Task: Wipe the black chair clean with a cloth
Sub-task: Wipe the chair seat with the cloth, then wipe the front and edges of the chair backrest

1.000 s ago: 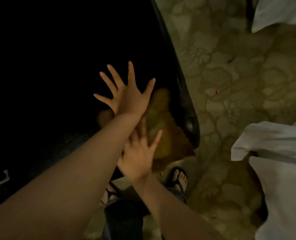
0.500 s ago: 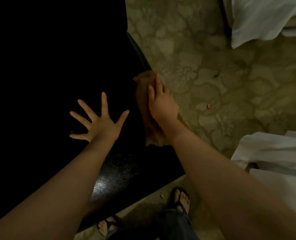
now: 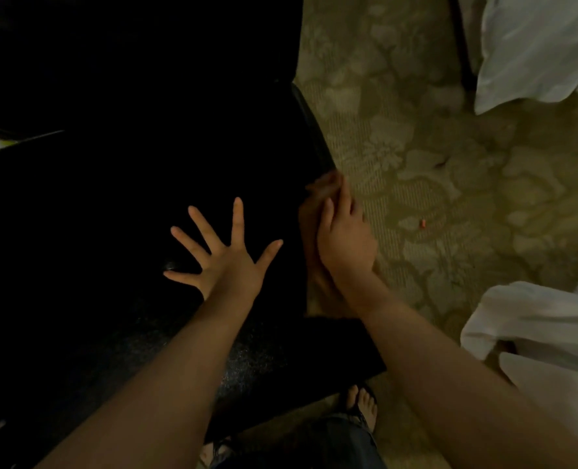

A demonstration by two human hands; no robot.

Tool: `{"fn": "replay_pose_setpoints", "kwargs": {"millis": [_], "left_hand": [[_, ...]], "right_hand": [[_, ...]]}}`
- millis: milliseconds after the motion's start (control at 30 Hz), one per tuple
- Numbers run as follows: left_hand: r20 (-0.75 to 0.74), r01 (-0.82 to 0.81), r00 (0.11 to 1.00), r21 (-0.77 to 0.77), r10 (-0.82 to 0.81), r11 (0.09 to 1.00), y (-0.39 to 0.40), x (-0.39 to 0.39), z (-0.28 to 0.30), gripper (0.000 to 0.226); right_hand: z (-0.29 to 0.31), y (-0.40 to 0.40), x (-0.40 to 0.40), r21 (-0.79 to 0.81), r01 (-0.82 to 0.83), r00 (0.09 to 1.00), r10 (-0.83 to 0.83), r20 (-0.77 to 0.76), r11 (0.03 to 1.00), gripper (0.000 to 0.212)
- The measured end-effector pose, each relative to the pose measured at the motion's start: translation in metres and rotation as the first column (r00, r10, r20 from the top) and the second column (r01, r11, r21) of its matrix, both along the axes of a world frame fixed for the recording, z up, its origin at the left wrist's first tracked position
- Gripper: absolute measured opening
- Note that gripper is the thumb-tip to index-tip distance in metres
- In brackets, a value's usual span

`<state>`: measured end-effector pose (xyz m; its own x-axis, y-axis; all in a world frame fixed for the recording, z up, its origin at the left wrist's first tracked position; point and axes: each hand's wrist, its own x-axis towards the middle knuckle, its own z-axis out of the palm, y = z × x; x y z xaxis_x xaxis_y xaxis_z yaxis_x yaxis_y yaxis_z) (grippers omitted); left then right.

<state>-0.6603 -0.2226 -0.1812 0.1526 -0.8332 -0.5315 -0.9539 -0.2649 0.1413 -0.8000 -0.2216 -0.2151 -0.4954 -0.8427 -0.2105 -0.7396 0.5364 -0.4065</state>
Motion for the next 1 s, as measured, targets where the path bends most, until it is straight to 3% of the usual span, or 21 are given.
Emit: {"fn": "replay_pose_setpoints", "kwargs": {"millis": [133,267,400,533,633,733,800,867,933,1000], "left_hand": [[-0.01,-0.01,1.0,0.033,0.01,0.999,-0.003,-0.001,0.003,0.088],[-0.025,0.02,0.999,-0.003,-0.02,1.0,0.0,0.002,0.005,0.088],[-0.067,0.084,0.994,0.0,-0.083,0.997,0.003,0.012,0.012,0.085],[-0.227,0.16,0.961,-0.023,-0.161,0.987,0.002,0.048,0.031,0.083],[-0.16,0.146,0.974,-0.095,-0.16,0.985,0.011,0.097,0.039,0.081],[-0.007,0.026,1.0,-0.081,-0.027,0.996,0.021,0.153,0.033,0.076],[-0.045,-0.123,0.992,-0.084,0.119,0.989,0.02,0.184,0.029,0.073],[-0.126,-0.228,0.968,-0.097,0.215,0.969,0.017,0.208,0.029,0.066],[-0.176,-0.242,0.96,-0.142,0.216,0.96,0.015,0.229,0.032,0.061],[-0.234,-0.243,0.953,-0.208,0.193,0.948,0.015,0.249,0.034,0.057]], "right_hand": [[0.0,-0.036,-0.002,0.015,0.008,0.997,-0.009,0.071,1.0,0.054],[0.011,0.058,0.006,-0.008,-0.055,0.997,0.054,-0.054,0.998,0.057],[0.015,0.113,0.018,0.073,0.072,0.997,-0.074,0.028,0.995,0.057],[0.008,0.038,0.029,-0.059,0.131,0.991,-0.132,-0.018,0.99,0.055],[0.01,-0.025,0.057,-0.011,0.171,0.984,-0.171,-0.054,0.985,0.047],[0.007,-0.054,0.144,-0.158,-0.216,0.976,0.209,-0.058,0.964,0.046],[0.0,-0.044,0.221,-0.062,-0.545,0.837,0.538,-0.1,0.836,0.057],[0.003,-0.022,0.277,-0.002,-0.668,0.743,0.667,-0.06,0.744,0.057],[0.017,-0.005,0.301,-0.023,-0.742,0.669,0.743,0.038,0.67,0.055],[0.023,0.008,0.298,-0.054,-0.836,0.546,0.837,0.021,0.547,0.051]]}}
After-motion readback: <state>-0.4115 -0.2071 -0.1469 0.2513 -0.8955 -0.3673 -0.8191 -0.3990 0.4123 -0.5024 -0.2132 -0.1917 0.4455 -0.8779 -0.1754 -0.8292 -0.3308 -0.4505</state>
